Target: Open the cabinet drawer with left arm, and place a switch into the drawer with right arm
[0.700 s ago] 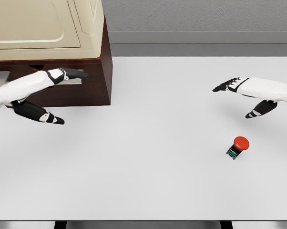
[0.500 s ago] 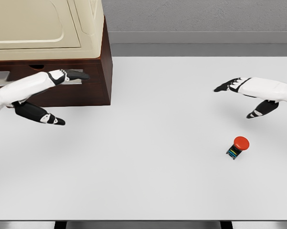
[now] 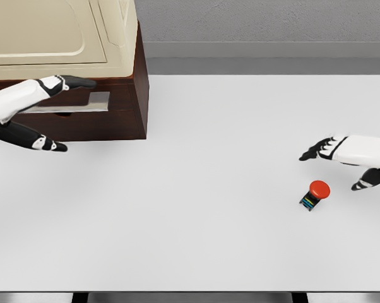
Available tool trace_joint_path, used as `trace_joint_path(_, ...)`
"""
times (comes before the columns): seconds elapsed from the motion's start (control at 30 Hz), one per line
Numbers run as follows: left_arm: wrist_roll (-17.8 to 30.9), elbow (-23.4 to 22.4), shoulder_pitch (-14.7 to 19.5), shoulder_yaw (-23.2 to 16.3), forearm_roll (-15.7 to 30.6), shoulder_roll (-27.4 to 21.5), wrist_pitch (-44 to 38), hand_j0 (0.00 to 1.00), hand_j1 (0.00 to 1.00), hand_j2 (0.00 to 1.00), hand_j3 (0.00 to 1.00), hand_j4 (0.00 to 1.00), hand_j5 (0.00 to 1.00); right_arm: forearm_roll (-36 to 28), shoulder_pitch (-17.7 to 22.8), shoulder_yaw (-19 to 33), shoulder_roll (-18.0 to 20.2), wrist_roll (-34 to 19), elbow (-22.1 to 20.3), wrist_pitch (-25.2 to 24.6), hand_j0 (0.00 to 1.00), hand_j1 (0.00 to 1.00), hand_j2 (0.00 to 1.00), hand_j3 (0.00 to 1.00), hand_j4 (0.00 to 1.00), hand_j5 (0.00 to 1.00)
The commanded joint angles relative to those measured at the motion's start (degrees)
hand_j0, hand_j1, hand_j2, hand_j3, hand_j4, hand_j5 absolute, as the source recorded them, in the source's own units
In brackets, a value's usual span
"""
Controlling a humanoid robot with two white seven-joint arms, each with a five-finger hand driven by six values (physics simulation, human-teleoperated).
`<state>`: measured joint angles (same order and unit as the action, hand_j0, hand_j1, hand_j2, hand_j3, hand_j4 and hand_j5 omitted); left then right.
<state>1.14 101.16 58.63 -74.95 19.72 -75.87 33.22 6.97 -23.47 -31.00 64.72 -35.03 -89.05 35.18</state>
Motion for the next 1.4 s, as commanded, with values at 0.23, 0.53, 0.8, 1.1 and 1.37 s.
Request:
trace_joint_path(0.23, 14.9, 0.0, 0.2, 1.6, 2.4, -0.3, -10.6, 1.0, 1.0, 1.0, 1.0, 1.0, 1.0, -0.4, 2.8, -0.5, -0.1, 0.0, -3.9, -0.2, 1.0, 1.0, 1.0, 1.0, 1.0, 1.0)
trace_joint_path(0.53, 13.4, -0.8, 0.1, 3.6, 4.4, 0.5, -13.4, 1.0, 1.0, 1.0, 1.0, 1.0, 1.0, -0.4, 3.4, -0.6, -1.5, 0.0, -3.9, -0.2, 0.97, 0.97, 0.97, 0.97, 0.97, 0.97)
trace_joint_path(0.8, 13.4, -2.6, -0.5, 3.7, 4.5, 1.6, -14.4, 1.0, 1.0, 1.0, 1.0, 1.0, 1.0, -0.3, 3.4, -1.5, -1.5, 0.0, -3.9, -0.2, 0.84, 0.84, 0.84, 0.84, 0.84, 0.84)
trace_joint_path(1.1, 13.5, -2.6, -1.1, 3.7, 4.7, 1.1, -14.6, 1.0, 1.0, 1.0, 1.0, 1.0, 1.0, -0.4, 3.4, -1.5, -1.4, 0.0, -3.9, -0.2, 0.72, 0.72, 0.72, 0.72, 0.72, 0.72)
trace_joint_path(1.37, 13.5, -4.9, -1.1, 3.7, 4.8, 1.9, -17.4, 1.0, 1.0, 1.0, 1.0, 1.0, 1.0, -0.4, 3.7, -1.7, -1.5, 0.0, -3.9, -0.2, 0.66, 0.66, 0.66, 0.66, 0.66, 0.66)
